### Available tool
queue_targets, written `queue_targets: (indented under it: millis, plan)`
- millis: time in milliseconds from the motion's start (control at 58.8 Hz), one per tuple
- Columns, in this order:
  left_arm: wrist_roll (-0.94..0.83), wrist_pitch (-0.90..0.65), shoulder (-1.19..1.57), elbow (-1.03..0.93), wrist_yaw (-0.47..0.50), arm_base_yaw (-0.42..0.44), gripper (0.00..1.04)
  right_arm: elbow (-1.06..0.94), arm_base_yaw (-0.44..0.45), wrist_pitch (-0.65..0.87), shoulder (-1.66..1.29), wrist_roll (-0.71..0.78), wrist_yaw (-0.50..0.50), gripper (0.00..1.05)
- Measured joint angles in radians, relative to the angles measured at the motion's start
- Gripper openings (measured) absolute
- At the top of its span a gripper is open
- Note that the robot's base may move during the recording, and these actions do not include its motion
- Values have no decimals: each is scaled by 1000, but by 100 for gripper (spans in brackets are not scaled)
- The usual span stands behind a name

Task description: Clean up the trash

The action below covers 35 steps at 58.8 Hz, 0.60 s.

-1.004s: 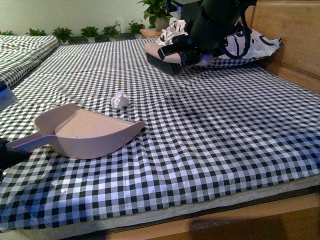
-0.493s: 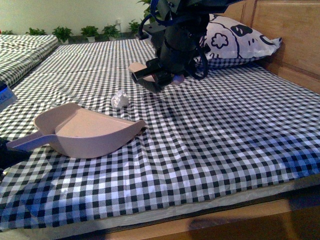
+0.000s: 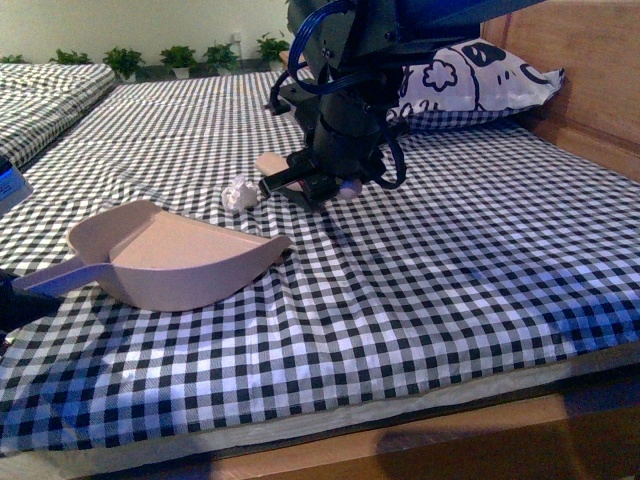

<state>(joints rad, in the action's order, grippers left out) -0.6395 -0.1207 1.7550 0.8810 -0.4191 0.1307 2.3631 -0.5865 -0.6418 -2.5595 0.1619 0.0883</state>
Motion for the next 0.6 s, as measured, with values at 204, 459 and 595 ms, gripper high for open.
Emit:
queue_targets:
  millis: [204,459,595]
  plan:
    - [0,0,0,0,0,0,28,-73,-7,-18,38,11,-238,21]
    - [0,0,0,0,0,0,28,-265,33,-87,240,87,-576,21]
    - [0,0,0,0,0,-1,28,-347,82,-32,346,88,-572,21]
